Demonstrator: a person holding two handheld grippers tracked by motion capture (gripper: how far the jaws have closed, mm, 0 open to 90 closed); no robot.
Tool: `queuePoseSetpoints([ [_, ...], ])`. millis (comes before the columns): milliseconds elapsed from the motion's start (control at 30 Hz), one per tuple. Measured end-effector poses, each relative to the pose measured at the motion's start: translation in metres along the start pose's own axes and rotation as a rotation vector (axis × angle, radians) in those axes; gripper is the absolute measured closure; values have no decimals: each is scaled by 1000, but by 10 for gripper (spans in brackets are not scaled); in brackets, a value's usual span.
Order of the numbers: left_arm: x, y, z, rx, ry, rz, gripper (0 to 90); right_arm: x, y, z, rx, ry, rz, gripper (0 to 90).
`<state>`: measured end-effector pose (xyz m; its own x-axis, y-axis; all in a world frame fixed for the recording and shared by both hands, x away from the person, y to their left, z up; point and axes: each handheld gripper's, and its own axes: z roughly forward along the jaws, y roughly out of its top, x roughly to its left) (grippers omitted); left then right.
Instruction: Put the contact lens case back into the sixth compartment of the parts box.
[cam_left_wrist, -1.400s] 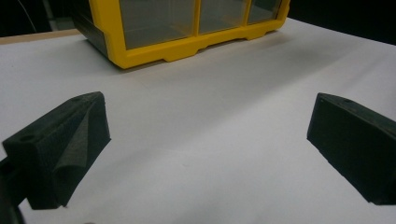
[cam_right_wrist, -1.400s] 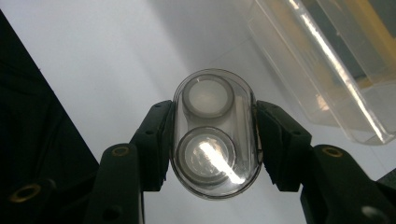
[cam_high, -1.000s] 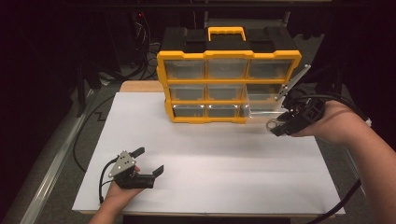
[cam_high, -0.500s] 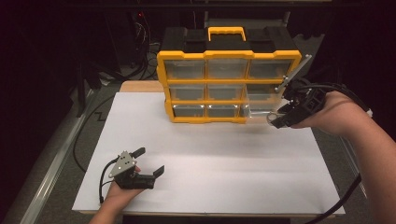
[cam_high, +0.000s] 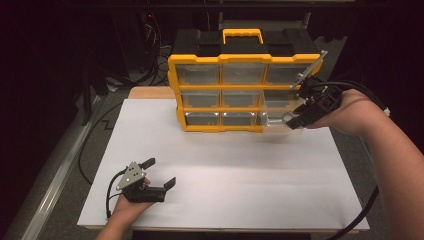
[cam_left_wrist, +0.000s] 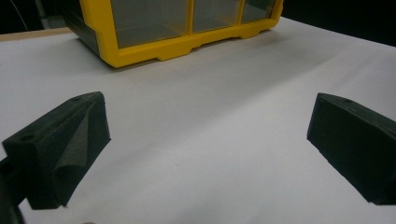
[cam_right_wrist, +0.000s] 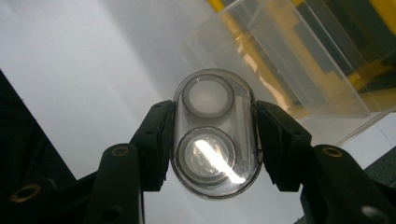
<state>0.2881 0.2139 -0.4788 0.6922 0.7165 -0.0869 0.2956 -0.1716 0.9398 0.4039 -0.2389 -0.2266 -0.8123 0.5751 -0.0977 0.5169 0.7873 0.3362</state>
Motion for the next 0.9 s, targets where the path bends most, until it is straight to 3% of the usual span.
queuePoseSetpoints([
  [233,1,0,0,-4,-1,-6,4,-12,9,7,-7,-14,18,499],
  [900,1,0,-1,-3,-5,-6,4,-27,30,15,-4,-38,52,499],
])
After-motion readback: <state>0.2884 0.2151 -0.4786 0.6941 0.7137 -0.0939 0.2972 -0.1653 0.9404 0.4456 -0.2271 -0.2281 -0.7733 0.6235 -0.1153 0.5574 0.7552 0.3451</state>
